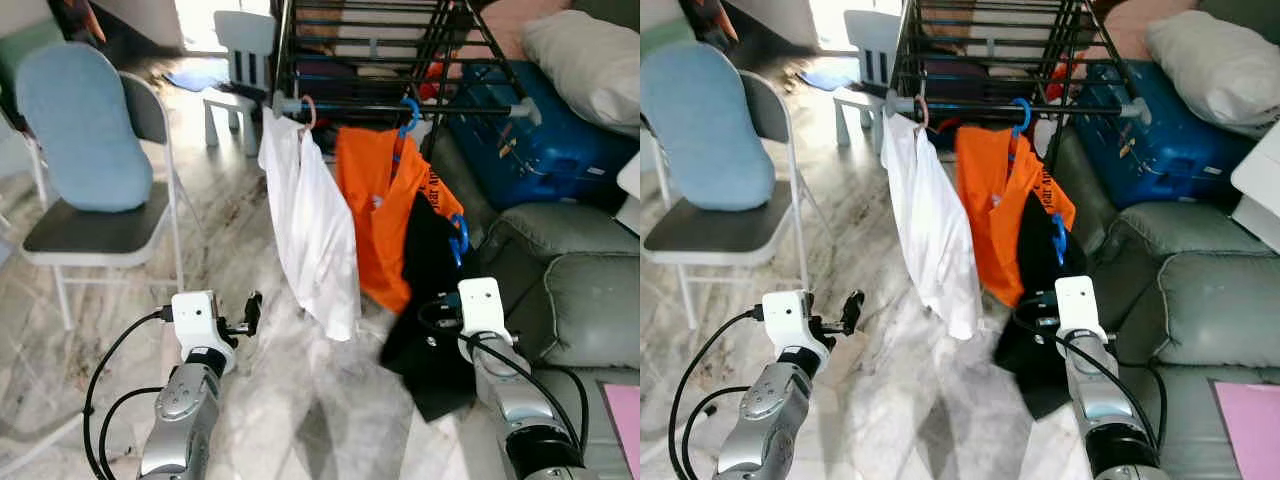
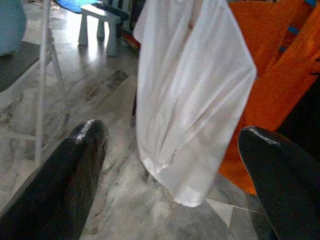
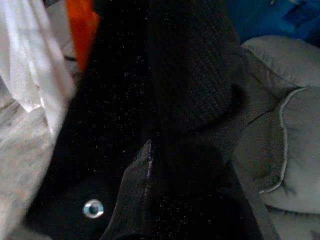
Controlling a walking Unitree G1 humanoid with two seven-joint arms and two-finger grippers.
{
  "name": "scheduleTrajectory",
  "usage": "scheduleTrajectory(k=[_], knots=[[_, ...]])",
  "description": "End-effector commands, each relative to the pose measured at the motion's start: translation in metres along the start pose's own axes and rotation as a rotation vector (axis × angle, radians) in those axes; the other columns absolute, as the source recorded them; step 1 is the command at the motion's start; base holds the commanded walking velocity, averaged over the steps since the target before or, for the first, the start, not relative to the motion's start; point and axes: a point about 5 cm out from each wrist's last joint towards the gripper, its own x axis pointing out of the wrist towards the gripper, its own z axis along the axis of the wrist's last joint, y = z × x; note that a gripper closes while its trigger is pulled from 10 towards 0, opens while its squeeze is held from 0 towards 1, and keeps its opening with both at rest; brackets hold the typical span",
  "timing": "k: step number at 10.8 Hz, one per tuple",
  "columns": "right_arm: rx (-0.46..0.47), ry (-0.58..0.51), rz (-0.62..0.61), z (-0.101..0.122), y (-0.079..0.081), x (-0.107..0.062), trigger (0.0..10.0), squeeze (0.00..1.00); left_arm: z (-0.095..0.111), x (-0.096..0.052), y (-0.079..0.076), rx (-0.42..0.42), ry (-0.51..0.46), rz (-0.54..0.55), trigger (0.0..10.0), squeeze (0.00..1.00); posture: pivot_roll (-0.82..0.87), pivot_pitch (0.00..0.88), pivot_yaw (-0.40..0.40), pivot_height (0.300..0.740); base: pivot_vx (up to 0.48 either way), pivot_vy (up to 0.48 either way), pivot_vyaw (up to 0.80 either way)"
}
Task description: Hang hanger
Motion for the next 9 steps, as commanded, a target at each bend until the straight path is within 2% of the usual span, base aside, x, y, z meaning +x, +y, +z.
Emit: scheduleTrajectory(k=[1, 4, 7, 9], knots=[[0.007, -0.052, -0.043, 0.011, -0.010, 0.000, 10.0, 0.00, -0.003, 0.001, -0.003, -0.002, 0.016, -0.018, 10.0, 0.00, -0.17, 0.000, -0.008, 0.740, 0.000, -0.368, 0.00], [-0.004, -0.113, -0.078, 0.022, -0.019, -0.003, 10.0, 0.00, -0.004, 0.001, -0.005, 0.000, 0.026, -0.031, 10.0, 0.00, -0.19, 0.000, 0.004, 0.740, 0.000, -0.339, 0.00], [-0.023, -0.123, -0.085, 0.017, -0.022, -0.009, 10.0, 0.00, -0.007, 0.000, -0.006, 0.004, 0.037, -0.039, 10.0, 0.00, -0.20, 0.000, 0.012, 0.740, 0.000, -0.322, 0.00], [-0.043, -0.182, -0.113, 0.024, -0.028, -0.014, 10.0, 0.00, -0.007, 0.000, -0.006, -0.005, 0.034, -0.032, 10.0, 0.00, -0.21, 0.000, 0.023, 0.740, 0.000, 0.000, 0.00]])
